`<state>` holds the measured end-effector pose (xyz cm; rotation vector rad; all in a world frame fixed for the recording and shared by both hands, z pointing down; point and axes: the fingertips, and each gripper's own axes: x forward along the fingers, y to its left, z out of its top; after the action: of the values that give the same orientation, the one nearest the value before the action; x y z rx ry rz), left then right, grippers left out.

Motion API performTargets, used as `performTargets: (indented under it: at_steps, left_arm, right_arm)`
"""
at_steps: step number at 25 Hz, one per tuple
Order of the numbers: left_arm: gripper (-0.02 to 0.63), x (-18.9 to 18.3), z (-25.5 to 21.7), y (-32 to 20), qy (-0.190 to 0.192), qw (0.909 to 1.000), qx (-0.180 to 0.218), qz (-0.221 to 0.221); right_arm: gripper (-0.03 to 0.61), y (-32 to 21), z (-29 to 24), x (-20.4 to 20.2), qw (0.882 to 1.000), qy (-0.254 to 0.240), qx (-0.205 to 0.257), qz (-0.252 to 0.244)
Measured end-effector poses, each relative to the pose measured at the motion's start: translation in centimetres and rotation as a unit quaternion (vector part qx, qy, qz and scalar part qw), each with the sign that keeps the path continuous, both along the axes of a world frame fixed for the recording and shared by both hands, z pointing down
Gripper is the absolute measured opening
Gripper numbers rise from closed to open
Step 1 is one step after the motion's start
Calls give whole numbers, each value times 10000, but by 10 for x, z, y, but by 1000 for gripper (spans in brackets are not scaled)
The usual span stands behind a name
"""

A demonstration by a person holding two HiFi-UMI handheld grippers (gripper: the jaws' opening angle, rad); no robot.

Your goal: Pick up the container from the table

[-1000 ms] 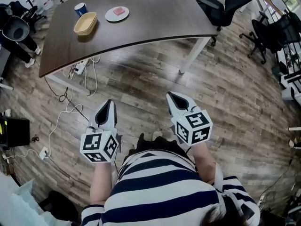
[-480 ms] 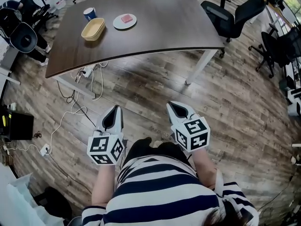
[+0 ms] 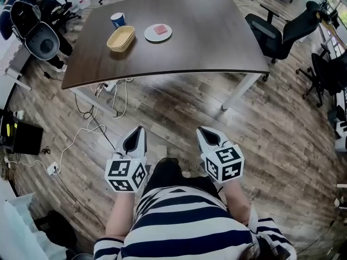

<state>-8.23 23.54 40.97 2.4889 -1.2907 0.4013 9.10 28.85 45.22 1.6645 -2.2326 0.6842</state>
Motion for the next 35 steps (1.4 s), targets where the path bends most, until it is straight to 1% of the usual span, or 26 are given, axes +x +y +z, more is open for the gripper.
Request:
performTargets:
  at_steps: [4, 7, 12, 17, 23, 29, 35]
  left_arm:
    - [0, -7, 4, -26, 57, 10000, -1, 4]
    - [0, -12, 4, -54, 114, 9999, -8, 45]
    - [0, -27, 2, -113, 102, 9999, 17, 59]
    - [0, -47, -3, -173, 45, 9998, 80, 162]
    - [0, -67, -4, -235, 20, 9995, 109, 306]
    - [0, -82, 1, -275, -46, 9988, 106, 472]
    - [0, -79, 7, -310, -96, 9988, 72, 475]
  right_arm:
    - [-6, -26, 3, -3, 9999, 109, -24, 41]
    - [-6, -54, 0, -13, 9999, 126, -8, -83]
    - [-6, -113, -7, -33, 9991, 309, 38, -280]
    - [-6, -176, -15, -47, 9994, 293, 59, -158]
    - [-6, -235, -17, -70, 9995, 273, 91, -91]
    - [-6, -281, -20, -79, 9994, 302, 147, 129]
    - [-1, -316, -16, -77, 9995, 289, 88, 66]
